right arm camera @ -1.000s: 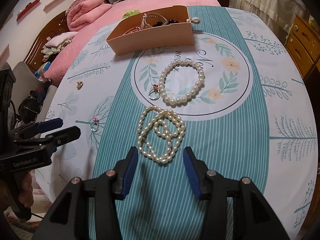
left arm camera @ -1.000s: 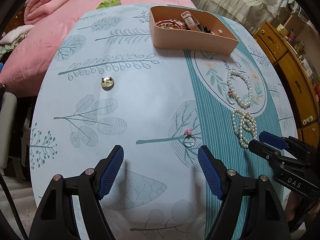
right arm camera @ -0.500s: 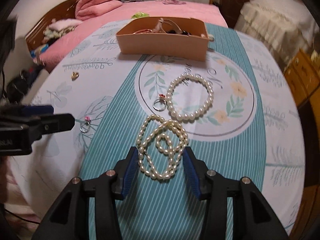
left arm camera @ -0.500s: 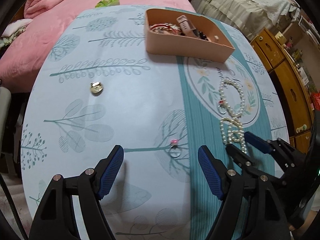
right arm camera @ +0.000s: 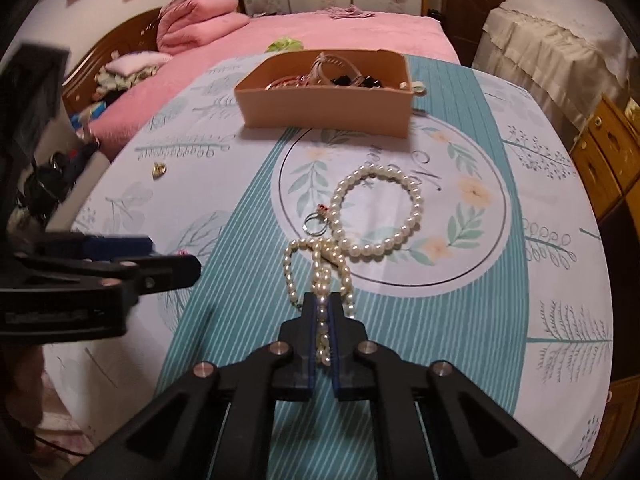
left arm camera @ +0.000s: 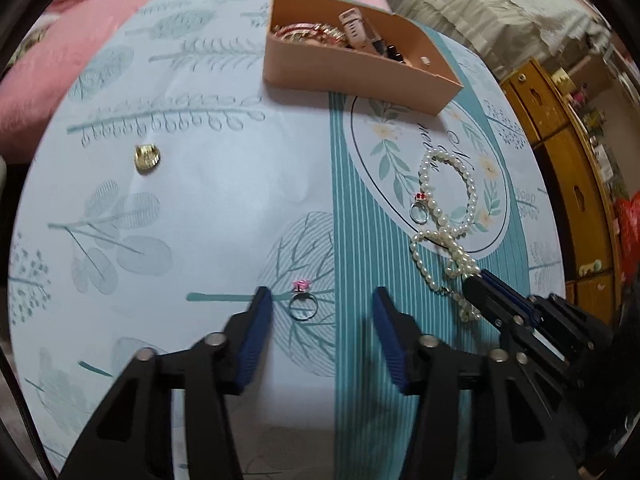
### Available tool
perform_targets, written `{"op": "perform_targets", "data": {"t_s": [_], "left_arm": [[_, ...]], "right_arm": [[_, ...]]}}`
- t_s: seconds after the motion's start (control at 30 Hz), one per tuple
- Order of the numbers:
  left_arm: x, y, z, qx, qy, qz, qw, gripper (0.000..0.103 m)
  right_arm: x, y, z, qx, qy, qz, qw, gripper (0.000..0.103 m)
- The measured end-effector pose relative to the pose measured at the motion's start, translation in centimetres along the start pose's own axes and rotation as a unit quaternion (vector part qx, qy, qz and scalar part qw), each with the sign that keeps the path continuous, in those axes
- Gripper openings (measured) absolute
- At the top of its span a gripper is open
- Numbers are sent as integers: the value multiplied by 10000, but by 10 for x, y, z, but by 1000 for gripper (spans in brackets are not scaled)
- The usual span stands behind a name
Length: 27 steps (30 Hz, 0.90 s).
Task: Organize jewelry
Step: 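Close the left tool on the pink-gem ring while the right lifts the necklace, then carry the ring in the left tool into the box while the right drops the necklace there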
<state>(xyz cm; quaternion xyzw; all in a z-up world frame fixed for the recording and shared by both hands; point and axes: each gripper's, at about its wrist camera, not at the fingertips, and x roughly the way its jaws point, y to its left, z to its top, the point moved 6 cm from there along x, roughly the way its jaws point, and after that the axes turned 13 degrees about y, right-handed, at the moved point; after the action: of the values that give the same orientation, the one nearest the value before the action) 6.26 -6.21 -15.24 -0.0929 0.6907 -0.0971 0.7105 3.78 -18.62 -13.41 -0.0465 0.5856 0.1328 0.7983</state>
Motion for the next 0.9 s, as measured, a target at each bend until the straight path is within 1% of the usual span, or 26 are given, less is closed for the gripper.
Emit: {"op": "perform_targets", "data": {"t_s": [0.03, 0.07, 0.13, 0.17, 0.2, 0.33, 0.43, 0.53, 0.77, 0.9], "left_arm": [[2, 1, 1, -73, 42, -20, 10000, 38], [2, 1, 1, -117, -9, 25, 9999, 36], [5, -2, 3, -89, 25, 103, 9999, 25], [6, -3, 4, -83, 10, 152, 9998, 23], [7, -4, 4, -67, 18, 192, 9998, 17], [10, -9, 6, -3, 61, 328, 9994, 9], [11, -10, 9, -50, 78, 353, 9993, 6], [11, -10, 11, -78, 89, 304, 9995, 5], [-8, -14, 13, 59, -148, 321, 9994, 5], [-20, -14, 14, 55, -248, 298, 9992, 5]], "right_arm": [[-2, -1, 0, 26, -25, 37, 10000, 5], [-4, -3, 1, 65, -48, 75, 9999, 5], [-8, -6, 1, 146, -80, 160, 9997, 5], [-9, -7, 2, 182, -90, 201, 9996, 5], [-11, -8, 2, 226, -111, 242, 9994, 5], [-19, -13, 4, 307, -211, 347, 9987, 5], [-24, -16, 5, 307, -273, 370, 9985, 5], [-29, -21, 5, 347, -317, 396, 9981, 5], [-42, -27, 9, 380, -452, 430, 9973, 5], [-51, -27, 15, 381, -548, 470, 9967, 5]]}}
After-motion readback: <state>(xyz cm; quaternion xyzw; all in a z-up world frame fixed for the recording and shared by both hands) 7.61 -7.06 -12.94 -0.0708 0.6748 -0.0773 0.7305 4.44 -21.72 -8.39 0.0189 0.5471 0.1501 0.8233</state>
